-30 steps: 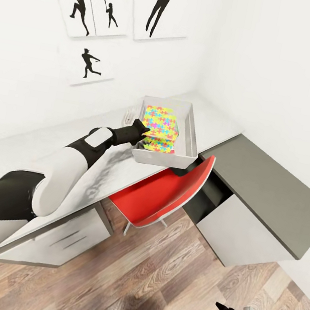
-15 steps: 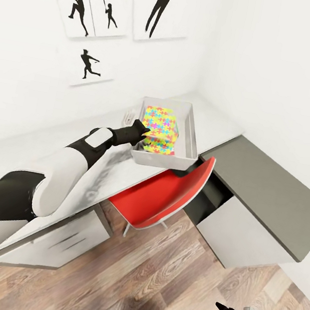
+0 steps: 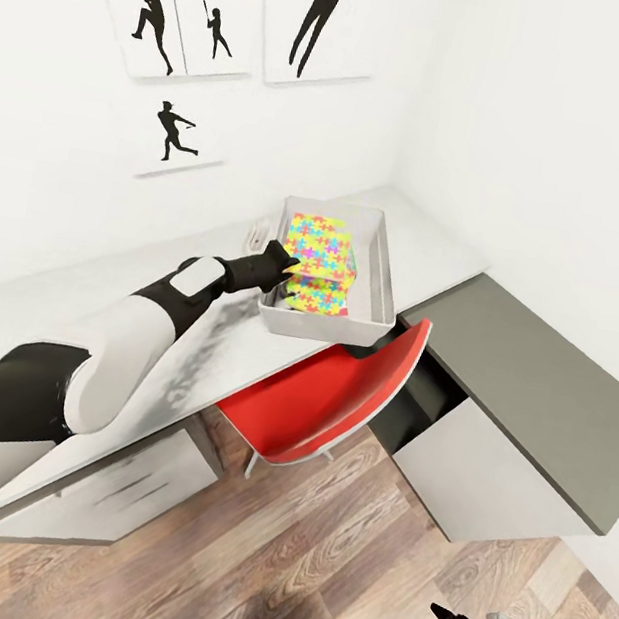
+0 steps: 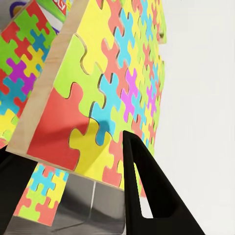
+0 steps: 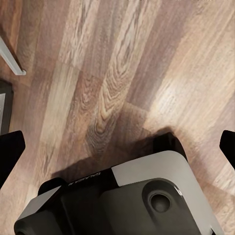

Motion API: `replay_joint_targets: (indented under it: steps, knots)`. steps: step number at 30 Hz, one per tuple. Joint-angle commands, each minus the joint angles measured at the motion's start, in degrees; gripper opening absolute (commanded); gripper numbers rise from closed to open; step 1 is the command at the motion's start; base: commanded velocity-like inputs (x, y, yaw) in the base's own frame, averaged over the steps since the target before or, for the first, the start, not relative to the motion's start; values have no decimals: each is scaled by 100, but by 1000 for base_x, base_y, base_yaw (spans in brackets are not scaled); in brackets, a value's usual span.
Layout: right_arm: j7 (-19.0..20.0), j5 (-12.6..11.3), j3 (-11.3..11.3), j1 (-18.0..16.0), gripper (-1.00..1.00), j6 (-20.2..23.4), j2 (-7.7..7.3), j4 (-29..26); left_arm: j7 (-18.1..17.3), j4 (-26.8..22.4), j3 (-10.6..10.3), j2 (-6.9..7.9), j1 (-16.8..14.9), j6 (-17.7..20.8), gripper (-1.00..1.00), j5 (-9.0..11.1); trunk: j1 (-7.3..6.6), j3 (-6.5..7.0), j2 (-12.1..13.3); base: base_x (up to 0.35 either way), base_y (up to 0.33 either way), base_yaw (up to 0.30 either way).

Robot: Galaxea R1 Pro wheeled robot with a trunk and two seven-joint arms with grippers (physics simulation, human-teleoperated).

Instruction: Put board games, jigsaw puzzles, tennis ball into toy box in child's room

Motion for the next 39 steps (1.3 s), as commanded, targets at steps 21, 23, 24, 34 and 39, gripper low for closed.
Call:
replay_joint_targets:
  steps: [21, 23, 24, 34, 39]
  knots:
    - [15, -60, 26, -3, 100, 38, -4, -3, -48, 1, 54, 6, 72, -3, 100, 16, 3, -8, -10, 0, 0, 0]
    - [15, -60, 26, -3, 100, 38, -4, -3, -48, 1, 53, 6, 72, 0, 100, 17, 3, -8, -10, 0, 0, 0]
    - [15, -60, 26, -3, 100, 38, -4, -3, -48, 1, 53, 6, 72, 1, 100, 17, 3, -8, -10, 0, 0, 0]
    - [15, -60, 26, -3, 100, 38, -4, -5, -55, -21, 54, 6, 74, 72, 100, 20, 3, -8, -10, 0, 0, 0]
    - [15, -60, 26, -3, 100, 38, -4, -4, -67, -30, 62, 23, 72, 143, 100, 31, 3, -8, -10, 0, 0, 0]
